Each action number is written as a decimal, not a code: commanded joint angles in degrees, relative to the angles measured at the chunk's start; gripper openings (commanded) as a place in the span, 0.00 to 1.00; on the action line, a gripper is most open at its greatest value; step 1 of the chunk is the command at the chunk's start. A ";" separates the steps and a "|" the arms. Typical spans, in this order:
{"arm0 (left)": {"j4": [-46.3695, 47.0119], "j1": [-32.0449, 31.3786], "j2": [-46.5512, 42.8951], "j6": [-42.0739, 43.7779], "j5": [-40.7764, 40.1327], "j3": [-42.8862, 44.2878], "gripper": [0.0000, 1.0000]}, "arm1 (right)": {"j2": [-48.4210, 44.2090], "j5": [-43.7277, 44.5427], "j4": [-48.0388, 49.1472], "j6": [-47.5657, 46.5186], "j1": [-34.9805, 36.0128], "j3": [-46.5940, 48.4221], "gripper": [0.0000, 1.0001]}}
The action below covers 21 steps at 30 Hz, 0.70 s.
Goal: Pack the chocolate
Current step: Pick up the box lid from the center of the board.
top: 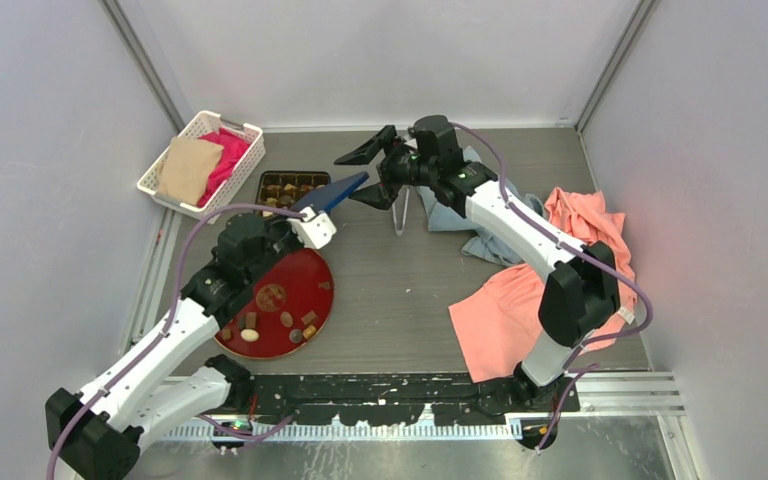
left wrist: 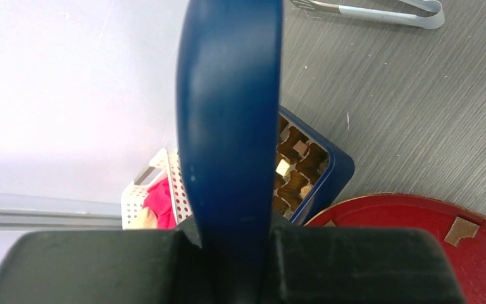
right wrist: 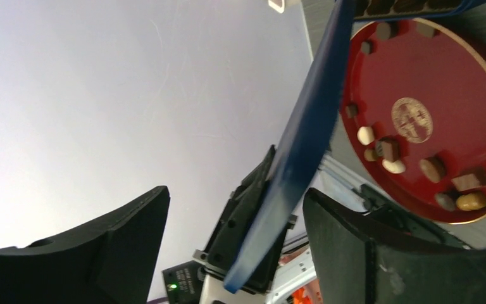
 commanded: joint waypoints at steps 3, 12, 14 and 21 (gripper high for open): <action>7.07 -0.85 0.92 4.41 1.71 0.08 0.00 | 1.77 -2.86 6.93 6.61 1.03 2.52 0.69; 7.09 -1.03 0.55 4.62 1.73 -0.05 0.08 | 2.23 -1.16 3.68 5.44 1.23 3.22 0.17; 6.94 -1.05 0.35 4.58 1.63 -0.03 0.21 | 2.26 -0.92 3.67 5.34 1.24 3.10 0.08; 2.45 -1.05 -1.06 2.86 2.28 0.96 0.99 | 2.44 0.75 3.38 1.52 0.97 4.16 0.01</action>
